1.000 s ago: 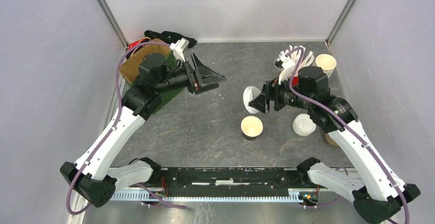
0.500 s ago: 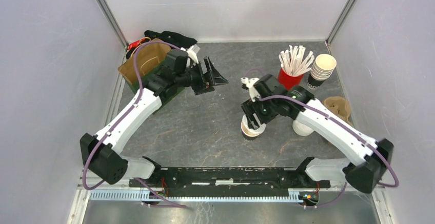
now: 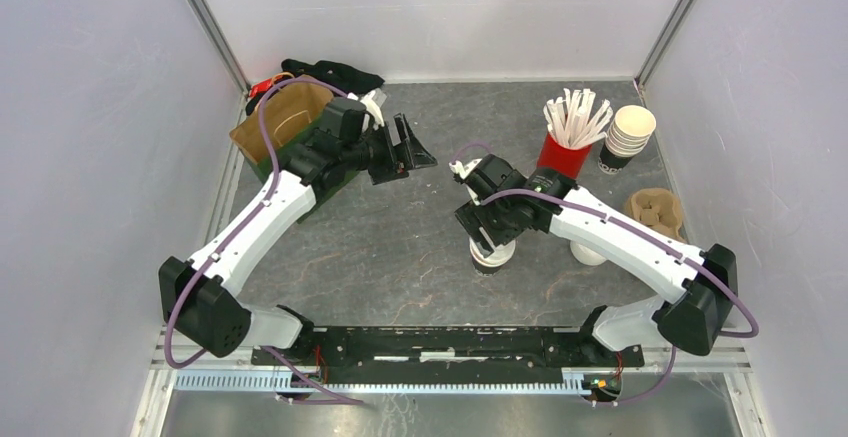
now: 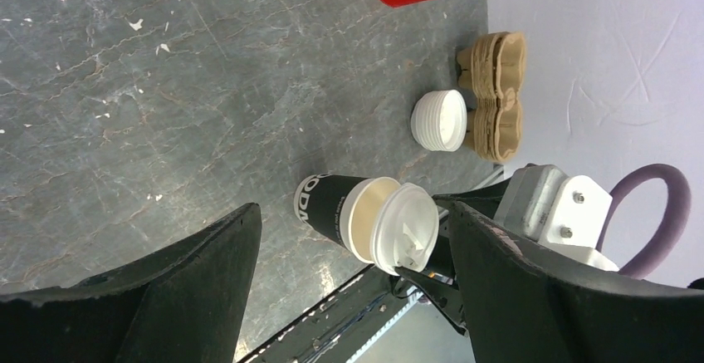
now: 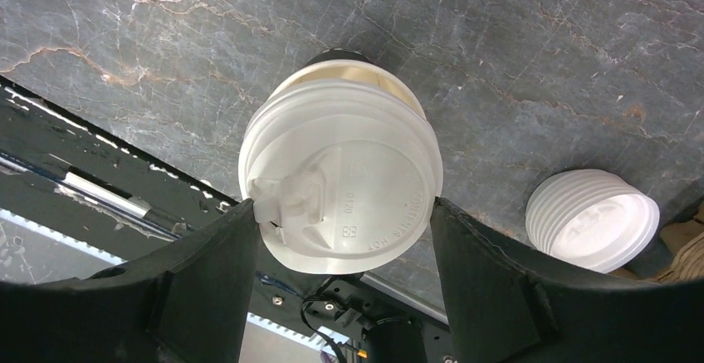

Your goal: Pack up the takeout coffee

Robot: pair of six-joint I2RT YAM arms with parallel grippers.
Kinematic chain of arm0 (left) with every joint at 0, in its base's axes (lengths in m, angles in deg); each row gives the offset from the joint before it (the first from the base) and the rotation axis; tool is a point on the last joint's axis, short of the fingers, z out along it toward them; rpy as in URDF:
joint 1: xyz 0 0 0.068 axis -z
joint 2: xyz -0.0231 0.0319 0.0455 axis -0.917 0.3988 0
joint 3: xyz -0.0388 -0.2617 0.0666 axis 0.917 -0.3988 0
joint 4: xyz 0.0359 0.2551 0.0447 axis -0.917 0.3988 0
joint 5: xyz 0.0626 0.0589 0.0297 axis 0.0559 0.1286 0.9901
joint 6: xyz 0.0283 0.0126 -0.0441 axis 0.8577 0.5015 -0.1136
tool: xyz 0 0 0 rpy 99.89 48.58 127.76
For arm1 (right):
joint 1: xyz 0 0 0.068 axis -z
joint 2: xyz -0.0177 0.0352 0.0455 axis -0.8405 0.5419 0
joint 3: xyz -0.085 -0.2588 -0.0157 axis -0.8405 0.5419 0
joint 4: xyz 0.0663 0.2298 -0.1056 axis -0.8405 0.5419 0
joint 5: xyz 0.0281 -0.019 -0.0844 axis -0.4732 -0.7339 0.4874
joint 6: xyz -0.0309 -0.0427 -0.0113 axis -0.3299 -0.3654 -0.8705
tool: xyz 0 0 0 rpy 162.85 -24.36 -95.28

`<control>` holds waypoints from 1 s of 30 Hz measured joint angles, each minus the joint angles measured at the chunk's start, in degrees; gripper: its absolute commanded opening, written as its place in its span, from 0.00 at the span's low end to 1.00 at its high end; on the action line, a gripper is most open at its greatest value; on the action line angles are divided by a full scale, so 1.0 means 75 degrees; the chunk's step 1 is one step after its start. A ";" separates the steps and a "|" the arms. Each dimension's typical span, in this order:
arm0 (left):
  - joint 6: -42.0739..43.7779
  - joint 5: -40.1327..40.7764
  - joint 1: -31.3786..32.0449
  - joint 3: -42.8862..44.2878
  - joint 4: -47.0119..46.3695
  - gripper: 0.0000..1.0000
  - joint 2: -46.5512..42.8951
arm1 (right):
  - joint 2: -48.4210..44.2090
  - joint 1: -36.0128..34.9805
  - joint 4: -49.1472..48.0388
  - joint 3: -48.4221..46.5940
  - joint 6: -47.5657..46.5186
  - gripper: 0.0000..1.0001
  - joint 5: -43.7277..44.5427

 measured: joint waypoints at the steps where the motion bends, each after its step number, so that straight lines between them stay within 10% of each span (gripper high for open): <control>1: 0.0017 0.0020 -0.0003 -0.0029 0.0000 0.88 -0.0003 | 0.0015 0.0000 -0.0003 0.0000 0.0009 0.77 0.0020; 30: 0.0318 -0.0318 -0.0326 -0.0160 0.0166 0.89 0.0000 | 0.0300 0.0000 -0.0189 0.0251 0.0251 0.81 0.0204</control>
